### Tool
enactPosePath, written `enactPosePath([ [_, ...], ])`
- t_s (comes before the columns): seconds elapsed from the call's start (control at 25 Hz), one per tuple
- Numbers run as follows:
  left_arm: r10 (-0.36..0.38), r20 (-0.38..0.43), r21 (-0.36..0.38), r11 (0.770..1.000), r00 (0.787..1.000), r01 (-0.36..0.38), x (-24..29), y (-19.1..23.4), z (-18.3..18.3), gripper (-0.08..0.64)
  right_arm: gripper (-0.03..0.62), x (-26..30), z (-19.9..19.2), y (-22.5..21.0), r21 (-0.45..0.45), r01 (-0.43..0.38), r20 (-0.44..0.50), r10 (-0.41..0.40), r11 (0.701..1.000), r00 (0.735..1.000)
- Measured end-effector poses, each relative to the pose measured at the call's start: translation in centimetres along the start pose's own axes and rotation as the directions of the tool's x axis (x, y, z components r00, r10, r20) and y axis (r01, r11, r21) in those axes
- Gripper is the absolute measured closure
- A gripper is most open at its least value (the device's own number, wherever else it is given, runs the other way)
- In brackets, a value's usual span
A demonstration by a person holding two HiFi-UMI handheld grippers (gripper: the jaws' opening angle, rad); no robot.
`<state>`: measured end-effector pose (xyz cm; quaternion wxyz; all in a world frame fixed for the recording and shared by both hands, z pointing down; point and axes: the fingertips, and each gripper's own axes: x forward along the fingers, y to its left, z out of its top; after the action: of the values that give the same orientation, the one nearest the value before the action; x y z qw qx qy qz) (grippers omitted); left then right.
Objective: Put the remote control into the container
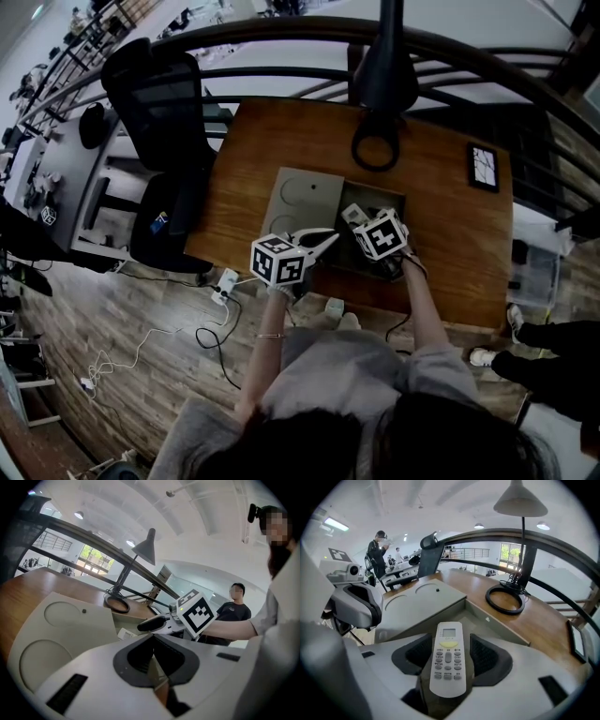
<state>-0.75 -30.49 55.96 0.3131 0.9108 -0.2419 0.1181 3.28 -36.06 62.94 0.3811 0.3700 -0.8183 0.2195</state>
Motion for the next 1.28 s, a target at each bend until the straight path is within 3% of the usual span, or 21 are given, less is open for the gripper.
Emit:
enactPosePath([
  [0.32, -0.012, 0.012, 0.021, 1.000, 1.000, 0.012, 0.0, -1.0, 0.4, 0.557, 0.350, -2.4, 0.9, 1.3, 0.084, -0.073, 0.111, 0.063, 0.994, 0.992],
  [0.76, -0.038, 0.042, 0.077, 0.996, 0.998, 0.034, -0.2, -3.1, 1.8, 0.557, 0.517, -5.4, 2.4, 2.1, 0.107, -0.120, 0.227, 0.094, 0.987, 0.969],
  [1.28, -0.067, 0.092, 0.150, 0.987, 0.994, 0.053, -1.5, -5.8, 3.9, 0.557, 0.561, -11.4, 5.8, 3.7, 0.068, -0.205, 0.423, 0.158, 0.976, 0.892],
])
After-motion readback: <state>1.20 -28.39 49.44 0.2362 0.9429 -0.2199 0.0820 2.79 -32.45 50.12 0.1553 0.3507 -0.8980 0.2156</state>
